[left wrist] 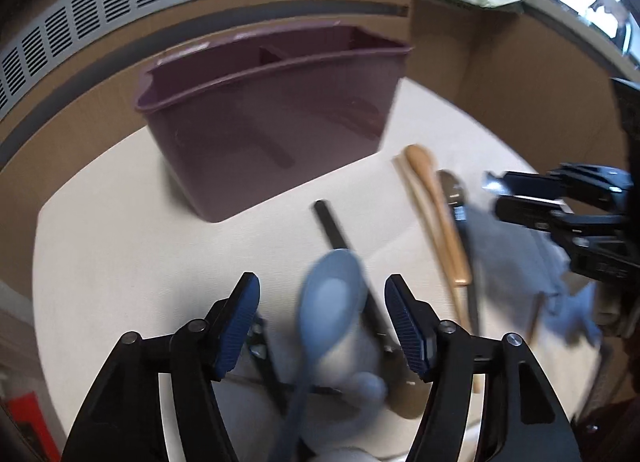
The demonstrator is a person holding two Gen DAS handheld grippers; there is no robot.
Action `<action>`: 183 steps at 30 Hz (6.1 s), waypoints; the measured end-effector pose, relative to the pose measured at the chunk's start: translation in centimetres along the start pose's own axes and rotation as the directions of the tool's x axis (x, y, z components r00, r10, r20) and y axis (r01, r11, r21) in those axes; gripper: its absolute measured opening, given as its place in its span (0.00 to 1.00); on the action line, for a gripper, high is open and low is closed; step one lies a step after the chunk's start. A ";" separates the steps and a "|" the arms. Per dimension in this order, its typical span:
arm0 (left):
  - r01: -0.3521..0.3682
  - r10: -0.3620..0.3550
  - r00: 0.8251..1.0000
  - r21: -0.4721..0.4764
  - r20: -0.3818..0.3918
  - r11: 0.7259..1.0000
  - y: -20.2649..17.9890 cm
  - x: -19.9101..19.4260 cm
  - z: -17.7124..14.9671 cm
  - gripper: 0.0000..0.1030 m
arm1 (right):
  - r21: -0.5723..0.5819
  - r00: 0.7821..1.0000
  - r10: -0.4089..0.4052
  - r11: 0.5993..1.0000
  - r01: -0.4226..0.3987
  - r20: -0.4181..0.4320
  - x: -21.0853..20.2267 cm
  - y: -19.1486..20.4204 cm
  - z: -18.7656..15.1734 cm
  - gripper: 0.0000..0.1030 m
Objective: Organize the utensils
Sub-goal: 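Lift the blue spoon with the left tool while the right tool holds its steel utensil, then drop the blue spoon and steel utensil into the maroon caddy with both tools, then grasp the white ball-handled spoon with the right tool, then grasp the smiley-face steel spoon with the left tool and lift it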
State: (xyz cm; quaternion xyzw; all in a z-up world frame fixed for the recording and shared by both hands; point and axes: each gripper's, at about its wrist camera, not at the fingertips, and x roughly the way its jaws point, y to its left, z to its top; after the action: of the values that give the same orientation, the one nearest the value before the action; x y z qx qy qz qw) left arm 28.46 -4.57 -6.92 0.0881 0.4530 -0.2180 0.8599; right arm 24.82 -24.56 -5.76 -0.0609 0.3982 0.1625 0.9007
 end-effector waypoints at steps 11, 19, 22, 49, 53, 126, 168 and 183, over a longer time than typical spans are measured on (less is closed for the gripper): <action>0.033 -0.037 0.995 -0.041 -0.091 0.999 0.4 2.3 0.8 0.41 | 0.007 1.000 -0.003 1.000 0.003 -0.018 0.6 0.1 -0.5 0.29; 0.015 -0.007 0.998 -0.116 0.070 0.993 0.3 -2.0 0.8 0.34 | 0.033 0.999 -0.013 0.999 0.011 0.049 -0.8 -0.3 0.1 0.29; 0.025 0.009 0.983 -0.179 0.186 0.983 0.5 -5.2 0.7 0.34 | 0.044 0.997 -0.019 0.999 0.016 0.068 -1.2 -0.5 0.3 0.29; 0.186 0.083 0.770 -0.347 0.633 0.919 9.7 -12.9 13.7 0.34 | 0.021 0.815 0.053 0.997 -0.080 0.577 -4.4 1.3 20.1 0.29; 0.219 0.063 0.807 -0.397 0.588 0.892 11.1 -8.3 13.3 0.34 | 0.021 0.839 0.040 0.998 -0.062 0.542 -0.7 1.2 20.3 0.29; -0.154 0.187 0.980 -0.321 0.074 0.934 -1.9 -7.1 -12.9 0.55 | -0.006 0.966 -0.037 0.999 0.039 0.254 -6.9 1.9 3.5 0.19; -0.174 0.246 0.958 -0.378 0.149 0.909 -1.7 -9.6 -13.0 0.32 | -0.013 0.940 -0.061 0.998 0.069 0.336 -11.4 2.7 2.0 0.19; -0.236 0.272 0.961 -0.371 0.046 0.898 -1.9 -5.9 -13.0 0.35 | -0.013 0.955 -0.040 0.999 0.046 0.295 -10.1 3.0 1.5 0.19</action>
State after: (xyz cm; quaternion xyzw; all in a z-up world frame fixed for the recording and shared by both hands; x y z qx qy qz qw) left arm 14.99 0.00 -9.46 -0.0240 0.4277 -0.0207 0.9034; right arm 18.52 -23.88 2.78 -0.0534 0.2564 0.1540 0.9527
